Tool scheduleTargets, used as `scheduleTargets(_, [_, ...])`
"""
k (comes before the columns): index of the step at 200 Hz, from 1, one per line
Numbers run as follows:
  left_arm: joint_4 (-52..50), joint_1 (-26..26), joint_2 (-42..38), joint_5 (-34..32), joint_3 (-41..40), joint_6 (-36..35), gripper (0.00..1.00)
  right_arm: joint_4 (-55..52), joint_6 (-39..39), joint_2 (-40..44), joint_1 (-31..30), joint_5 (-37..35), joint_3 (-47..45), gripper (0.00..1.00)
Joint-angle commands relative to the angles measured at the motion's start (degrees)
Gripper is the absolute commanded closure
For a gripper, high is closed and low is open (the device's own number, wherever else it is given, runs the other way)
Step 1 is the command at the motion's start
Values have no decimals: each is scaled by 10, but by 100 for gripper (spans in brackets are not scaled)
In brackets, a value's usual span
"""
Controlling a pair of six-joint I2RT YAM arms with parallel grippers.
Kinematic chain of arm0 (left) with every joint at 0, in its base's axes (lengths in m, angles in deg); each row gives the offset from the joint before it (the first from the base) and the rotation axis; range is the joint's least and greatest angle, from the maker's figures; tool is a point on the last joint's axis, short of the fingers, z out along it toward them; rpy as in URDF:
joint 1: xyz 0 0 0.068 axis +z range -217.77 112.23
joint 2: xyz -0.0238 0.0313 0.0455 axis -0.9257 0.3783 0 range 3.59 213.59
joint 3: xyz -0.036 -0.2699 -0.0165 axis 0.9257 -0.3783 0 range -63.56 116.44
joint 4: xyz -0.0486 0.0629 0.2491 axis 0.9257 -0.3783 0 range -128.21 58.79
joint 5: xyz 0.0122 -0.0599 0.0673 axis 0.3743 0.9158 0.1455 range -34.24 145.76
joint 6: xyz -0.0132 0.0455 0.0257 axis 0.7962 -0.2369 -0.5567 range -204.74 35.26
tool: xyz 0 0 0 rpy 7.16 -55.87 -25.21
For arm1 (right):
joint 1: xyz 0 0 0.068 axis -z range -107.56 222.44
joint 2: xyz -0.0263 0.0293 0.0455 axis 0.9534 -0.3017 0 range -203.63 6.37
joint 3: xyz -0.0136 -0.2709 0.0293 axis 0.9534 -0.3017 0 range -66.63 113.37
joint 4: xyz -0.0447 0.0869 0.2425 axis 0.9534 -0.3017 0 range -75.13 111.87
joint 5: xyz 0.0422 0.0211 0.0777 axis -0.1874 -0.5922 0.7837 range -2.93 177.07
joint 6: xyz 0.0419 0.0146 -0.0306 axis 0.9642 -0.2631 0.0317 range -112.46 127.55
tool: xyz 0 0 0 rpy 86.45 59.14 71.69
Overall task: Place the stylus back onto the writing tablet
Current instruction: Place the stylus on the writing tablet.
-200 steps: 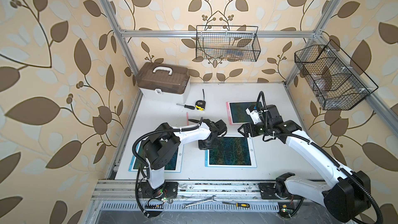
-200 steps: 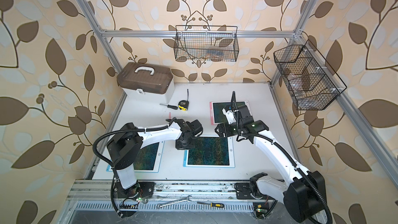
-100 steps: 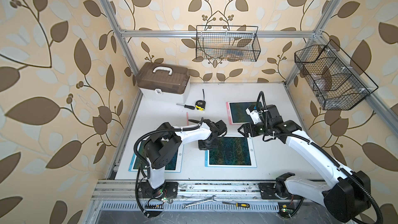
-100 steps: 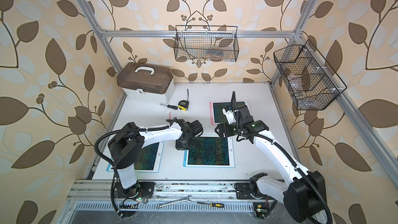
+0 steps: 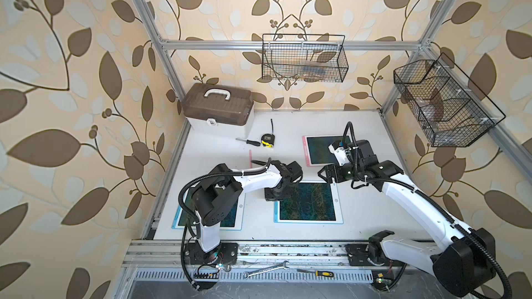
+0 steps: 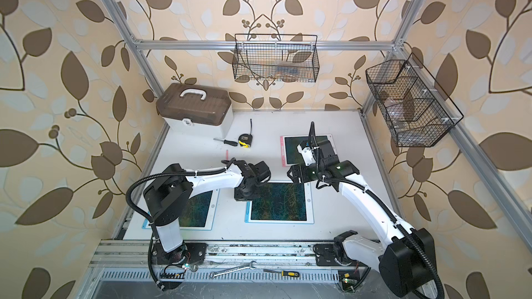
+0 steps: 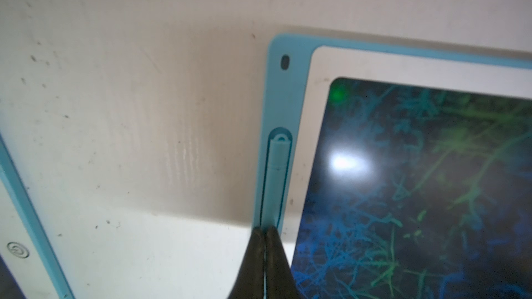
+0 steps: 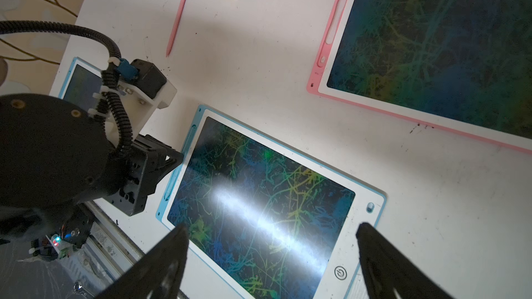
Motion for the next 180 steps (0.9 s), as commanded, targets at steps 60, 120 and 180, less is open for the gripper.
scheduleTargets(60, [33,-2,9,20,-52,16,99,-2,-9,-6,-4,0,11,9])
scheduleTargets(120, [19,4,-16,5,-43,16,96,-6,-9,-14,-5,0,21,9])
scheduleTargets(180, [-27,20,-56,-28,26,1,87,-13,-12,-16,-9,-5,30,9])
